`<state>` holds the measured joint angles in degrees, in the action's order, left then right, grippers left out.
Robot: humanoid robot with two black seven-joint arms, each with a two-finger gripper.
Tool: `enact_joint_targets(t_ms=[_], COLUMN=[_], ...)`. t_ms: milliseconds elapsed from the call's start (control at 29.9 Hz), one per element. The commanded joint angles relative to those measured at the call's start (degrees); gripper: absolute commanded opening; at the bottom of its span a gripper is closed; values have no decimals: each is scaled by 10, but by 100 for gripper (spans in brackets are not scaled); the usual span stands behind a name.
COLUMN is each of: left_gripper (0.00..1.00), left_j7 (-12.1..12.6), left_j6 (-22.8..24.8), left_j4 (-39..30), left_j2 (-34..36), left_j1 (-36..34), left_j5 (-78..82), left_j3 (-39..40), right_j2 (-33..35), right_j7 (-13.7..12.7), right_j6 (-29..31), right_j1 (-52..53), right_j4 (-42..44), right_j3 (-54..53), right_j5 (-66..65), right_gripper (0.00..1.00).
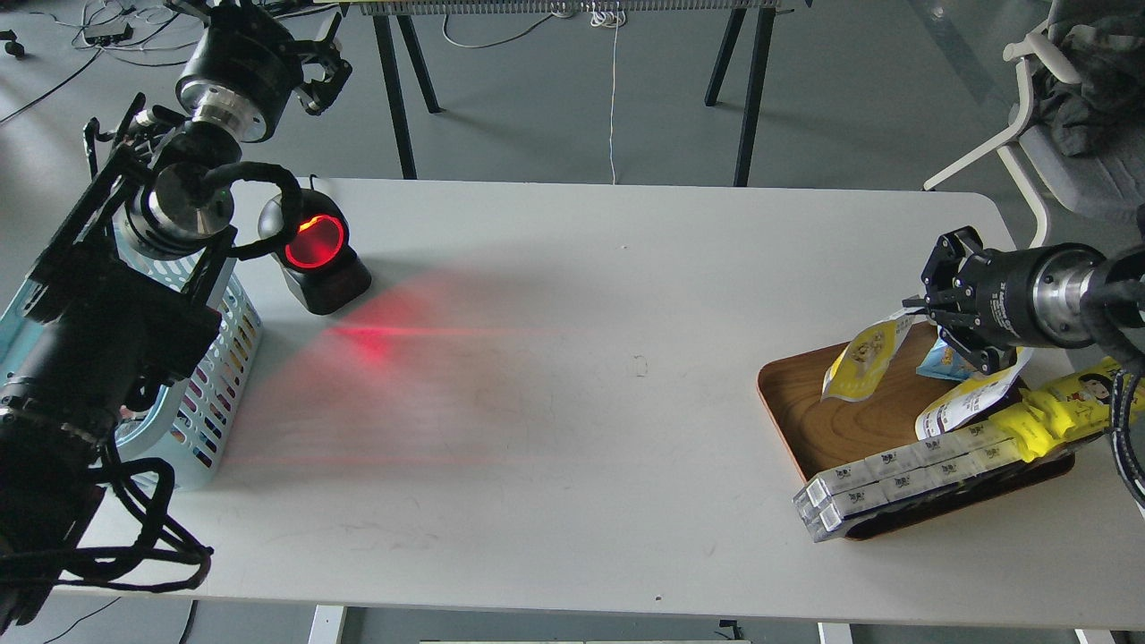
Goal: Scan snack and place in basket
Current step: 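Lift the yellow packet with the right gripper toward the scanner, then set the yellow packet upright on the table and release it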
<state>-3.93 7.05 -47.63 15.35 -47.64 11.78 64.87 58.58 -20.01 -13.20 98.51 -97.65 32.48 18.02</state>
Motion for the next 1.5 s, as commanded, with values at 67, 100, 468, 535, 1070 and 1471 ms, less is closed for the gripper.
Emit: enact_joint_targets(t_ms=[67, 100, 468, 535, 1070, 1471], left_gripper=[100, 100, 100, 100, 100, 100], left_j7=[1, 1, 1, 1, 1, 1], left_j6=[0, 1, 1, 1, 1, 0], left_j4=[0, 0, 0, 0, -8, -8], left_j2=[0, 0, 2, 3, 3, 4], left_j1=[0, 0, -2, -2, -2, -1], left_j5=[0, 0, 0, 0, 0, 0], left_j3=[0, 0, 0, 0, 0, 0], right_j2=[16, 13, -216, -266, -541, -551], right_j7=[0, 0, 1, 1, 2, 2], right_j6=[-31, -40, -148, -148, -148, -148], right_j1=[15, 13, 13, 8, -120, -132], right_j4=[-13, -12, 70, 98, 293, 304], right_j3=[-97, -115, -223, -223, -256, -255], right_j5=[74, 103, 180, 180, 174, 152], right_gripper=[0, 0, 0, 0, 0, 0])
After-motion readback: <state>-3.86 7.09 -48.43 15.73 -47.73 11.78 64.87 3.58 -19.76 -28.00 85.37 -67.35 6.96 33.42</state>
